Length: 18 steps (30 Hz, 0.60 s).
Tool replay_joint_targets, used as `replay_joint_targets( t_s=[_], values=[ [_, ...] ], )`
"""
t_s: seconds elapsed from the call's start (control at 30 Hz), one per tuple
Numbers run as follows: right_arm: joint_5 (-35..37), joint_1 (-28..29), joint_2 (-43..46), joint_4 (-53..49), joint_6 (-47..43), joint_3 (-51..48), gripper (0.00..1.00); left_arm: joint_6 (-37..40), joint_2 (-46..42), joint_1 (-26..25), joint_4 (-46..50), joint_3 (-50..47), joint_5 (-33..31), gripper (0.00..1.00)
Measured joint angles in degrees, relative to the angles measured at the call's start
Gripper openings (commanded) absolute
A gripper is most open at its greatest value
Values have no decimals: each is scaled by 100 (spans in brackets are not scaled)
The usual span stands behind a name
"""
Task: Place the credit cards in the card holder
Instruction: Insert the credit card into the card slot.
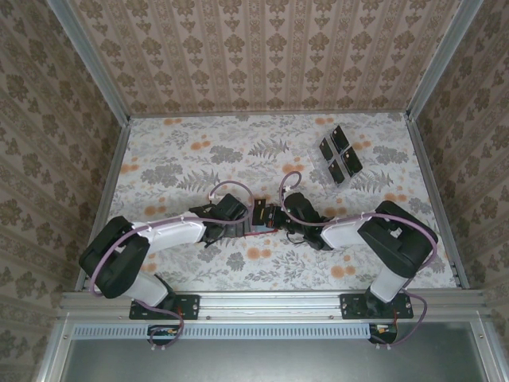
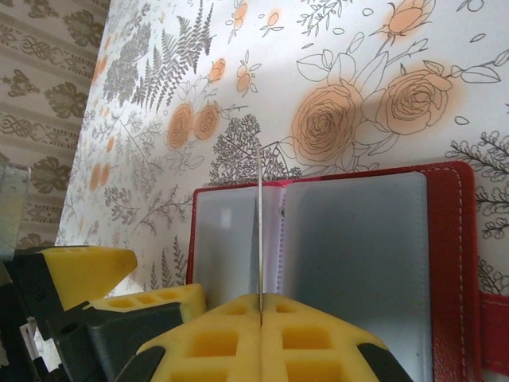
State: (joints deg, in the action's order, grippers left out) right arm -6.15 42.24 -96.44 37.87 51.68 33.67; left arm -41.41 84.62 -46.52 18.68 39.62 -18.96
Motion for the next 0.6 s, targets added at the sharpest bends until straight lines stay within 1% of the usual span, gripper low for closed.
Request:
replay_joint_targets(
  t_s=[0.23,0.6],
  values=[
    [-13,2,-219,426,85,-63,0,-22,-24,0,-81,-55,2,100],
    [-33,9,-435,811,131,-136,0,-22,-39,0,-101,-76,0,100]
  ],
)
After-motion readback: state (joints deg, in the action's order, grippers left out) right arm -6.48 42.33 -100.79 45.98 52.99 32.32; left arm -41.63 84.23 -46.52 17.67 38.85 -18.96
